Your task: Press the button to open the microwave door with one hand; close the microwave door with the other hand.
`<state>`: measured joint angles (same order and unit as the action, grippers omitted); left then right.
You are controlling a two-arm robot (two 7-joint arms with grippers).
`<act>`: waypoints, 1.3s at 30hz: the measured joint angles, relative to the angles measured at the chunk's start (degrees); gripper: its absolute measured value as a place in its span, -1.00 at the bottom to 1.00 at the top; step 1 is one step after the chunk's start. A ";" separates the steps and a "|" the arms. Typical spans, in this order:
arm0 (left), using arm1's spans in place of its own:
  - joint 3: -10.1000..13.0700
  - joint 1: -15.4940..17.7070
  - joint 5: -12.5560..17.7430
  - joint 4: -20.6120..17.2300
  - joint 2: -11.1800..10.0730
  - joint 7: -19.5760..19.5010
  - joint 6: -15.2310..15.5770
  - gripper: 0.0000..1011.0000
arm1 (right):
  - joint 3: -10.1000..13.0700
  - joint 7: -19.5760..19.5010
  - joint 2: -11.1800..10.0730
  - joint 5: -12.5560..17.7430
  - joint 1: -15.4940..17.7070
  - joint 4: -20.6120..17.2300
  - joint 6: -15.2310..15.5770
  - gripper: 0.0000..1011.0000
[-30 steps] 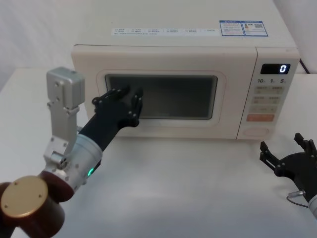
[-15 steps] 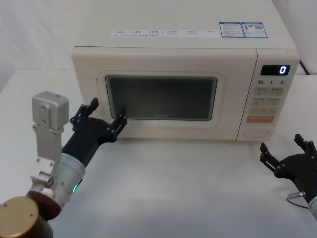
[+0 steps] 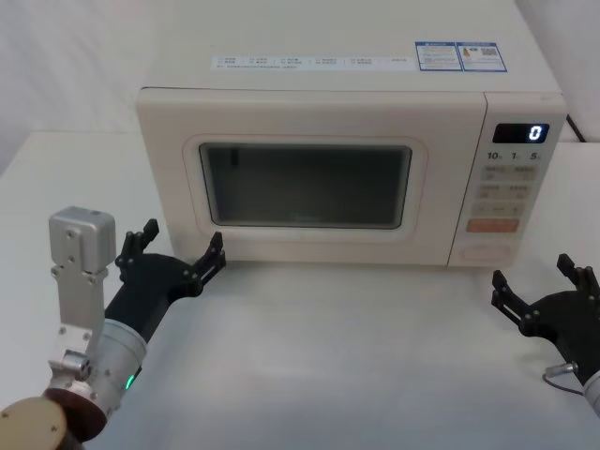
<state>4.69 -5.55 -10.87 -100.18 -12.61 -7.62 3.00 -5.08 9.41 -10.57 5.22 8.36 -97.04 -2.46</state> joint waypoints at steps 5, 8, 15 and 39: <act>-0.43 -0.31 0.34 1.19 0.48 -0.01 0.01 0.98 | 0.00 0.00 0.00 0.00 0.00 0.00 0.00 0.98; -0.63 -0.39 0.53 1.88 0.79 0.00 0.07 0.98 | 0.00 0.00 0.00 0.00 0.00 0.00 0.00 0.98; -1.09 -0.51 0.98 3.19 1.43 0.22 0.27 0.98 | 0.00 0.00 0.00 0.00 0.00 0.00 0.00 0.98; -1.06 -0.48 1.04 3.25 1.44 0.35 0.39 0.98 | 0.00 0.00 0.00 0.00 0.00 0.00 0.00 0.98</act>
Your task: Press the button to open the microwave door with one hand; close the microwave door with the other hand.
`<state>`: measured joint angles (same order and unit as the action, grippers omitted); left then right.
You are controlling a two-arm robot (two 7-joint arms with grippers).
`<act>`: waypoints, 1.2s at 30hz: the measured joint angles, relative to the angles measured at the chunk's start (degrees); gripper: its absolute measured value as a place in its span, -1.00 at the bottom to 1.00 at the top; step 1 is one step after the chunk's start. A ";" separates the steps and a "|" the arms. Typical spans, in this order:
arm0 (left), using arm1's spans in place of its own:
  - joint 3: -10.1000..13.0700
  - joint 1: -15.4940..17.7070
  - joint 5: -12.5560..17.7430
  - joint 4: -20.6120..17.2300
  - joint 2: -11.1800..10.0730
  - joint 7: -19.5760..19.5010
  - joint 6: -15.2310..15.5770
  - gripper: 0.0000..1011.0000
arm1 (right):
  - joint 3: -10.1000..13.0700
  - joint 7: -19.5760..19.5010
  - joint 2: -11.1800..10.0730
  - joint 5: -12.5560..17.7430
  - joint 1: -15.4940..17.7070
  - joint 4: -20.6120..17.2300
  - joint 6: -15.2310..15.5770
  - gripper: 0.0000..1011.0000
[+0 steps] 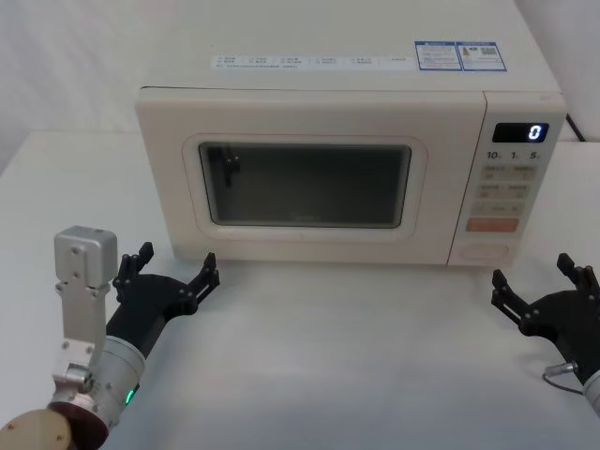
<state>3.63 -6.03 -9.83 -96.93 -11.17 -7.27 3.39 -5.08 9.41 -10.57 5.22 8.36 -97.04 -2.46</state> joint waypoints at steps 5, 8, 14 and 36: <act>0.00 0.00 -0.02 -0.02 -0.02 -0.01 0.00 0.98 | 0.00 0.00 0.00 0.00 0.00 0.00 0.00 0.98; 0.00 0.00 -0.04 -0.04 -0.04 -0.01 0.00 0.98 | 0.00 0.00 0.00 0.00 0.00 0.00 0.00 0.98; 0.00 0.00 -0.06 -0.08 -0.06 -0.02 0.00 0.98 | 0.00 0.00 0.00 0.00 0.00 0.00 0.00 0.98; 0.00 0.00 -0.05 -0.09 -0.05 -0.07 -0.01 0.98 | 0.00 0.00 0.00 0.00 0.00 0.00 0.00 0.98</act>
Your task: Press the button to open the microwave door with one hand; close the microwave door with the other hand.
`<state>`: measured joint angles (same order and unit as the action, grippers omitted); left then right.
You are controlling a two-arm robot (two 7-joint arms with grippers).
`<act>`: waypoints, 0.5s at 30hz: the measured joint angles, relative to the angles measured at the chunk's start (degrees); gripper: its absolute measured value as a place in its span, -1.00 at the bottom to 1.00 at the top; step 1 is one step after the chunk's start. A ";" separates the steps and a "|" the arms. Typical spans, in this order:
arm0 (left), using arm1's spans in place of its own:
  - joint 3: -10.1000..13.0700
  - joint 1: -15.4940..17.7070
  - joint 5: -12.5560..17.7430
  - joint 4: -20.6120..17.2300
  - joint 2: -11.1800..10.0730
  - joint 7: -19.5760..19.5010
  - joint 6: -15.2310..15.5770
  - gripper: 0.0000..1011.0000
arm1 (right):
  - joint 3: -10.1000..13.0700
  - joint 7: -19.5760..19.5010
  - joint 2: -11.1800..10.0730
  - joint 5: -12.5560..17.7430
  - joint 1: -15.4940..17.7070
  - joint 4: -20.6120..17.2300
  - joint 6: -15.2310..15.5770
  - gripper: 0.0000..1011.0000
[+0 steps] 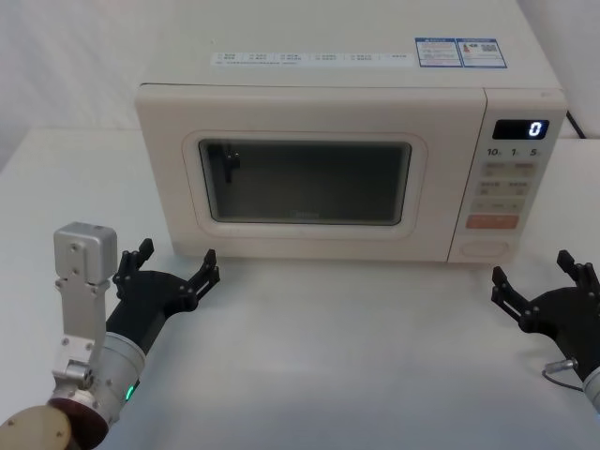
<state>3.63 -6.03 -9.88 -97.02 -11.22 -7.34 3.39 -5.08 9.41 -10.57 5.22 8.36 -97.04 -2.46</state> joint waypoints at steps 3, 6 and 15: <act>0.00 0.00 0.00 0.00 0.00 0.00 0.00 0.98 | 0.00 0.00 0.00 0.00 0.00 0.00 0.00 0.98; 0.00 0.00 0.00 0.00 0.00 0.00 0.00 0.98 | 0.00 0.00 0.00 0.00 0.00 0.00 0.00 0.98; 0.00 0.00 0.00 0.00 0.00 0.00 0.00 0.98 | 0.00 0.00 0.00 0.00 0.00 0.00 0.00 0.98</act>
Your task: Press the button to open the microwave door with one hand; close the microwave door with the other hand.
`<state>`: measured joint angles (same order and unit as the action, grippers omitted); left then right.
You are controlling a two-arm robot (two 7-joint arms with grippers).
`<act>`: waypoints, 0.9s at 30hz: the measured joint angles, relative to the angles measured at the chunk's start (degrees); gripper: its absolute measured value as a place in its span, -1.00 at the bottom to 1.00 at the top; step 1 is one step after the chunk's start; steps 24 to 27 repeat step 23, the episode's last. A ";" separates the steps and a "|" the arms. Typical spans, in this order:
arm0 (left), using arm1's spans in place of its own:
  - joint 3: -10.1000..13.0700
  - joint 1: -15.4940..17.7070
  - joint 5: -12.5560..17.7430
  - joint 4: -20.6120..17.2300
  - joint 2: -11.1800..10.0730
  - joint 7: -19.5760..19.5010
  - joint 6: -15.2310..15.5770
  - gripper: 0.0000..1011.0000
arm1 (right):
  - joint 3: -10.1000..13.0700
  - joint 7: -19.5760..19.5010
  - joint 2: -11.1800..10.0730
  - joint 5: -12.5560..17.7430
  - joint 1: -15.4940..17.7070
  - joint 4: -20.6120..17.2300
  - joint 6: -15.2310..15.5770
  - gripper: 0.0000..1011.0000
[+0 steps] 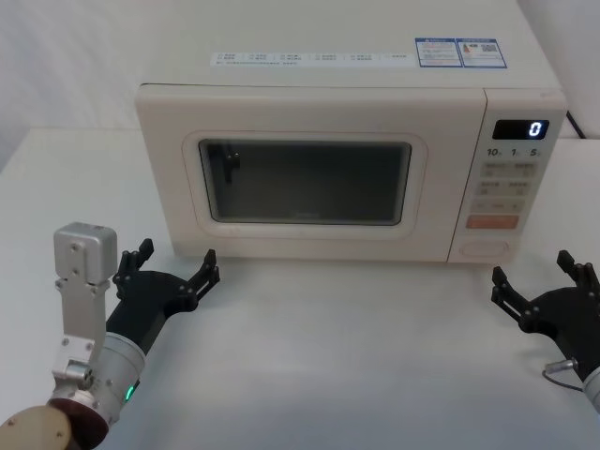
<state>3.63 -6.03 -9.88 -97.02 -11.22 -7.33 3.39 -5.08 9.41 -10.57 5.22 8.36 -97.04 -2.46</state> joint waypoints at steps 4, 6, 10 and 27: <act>0.00 0.00 0.00 0.00 0.00 0.00 0.00 0.98 | 0.00 0.00 0.00 0.00 0.00 0.00 0.00 0.98; 0.00 0.00 0.00 0.00 0.00 0.00 0.00 0.98 | 0.00 0.00 0.00 0.00 0.00 0.00 0.00 0.98; 0.00 0.00 0.00 0.00 0.00 0.00 0.00 0.98 | 0.00 0.00 0.00 0.00 0.00 0.00 0.00 0.98; 0.00 0.00 0.00 0.00 0.00 0.00 0.00 0.98 | 0.00 0.00 0.00 0.00 0.00 0.00 0.00 0.98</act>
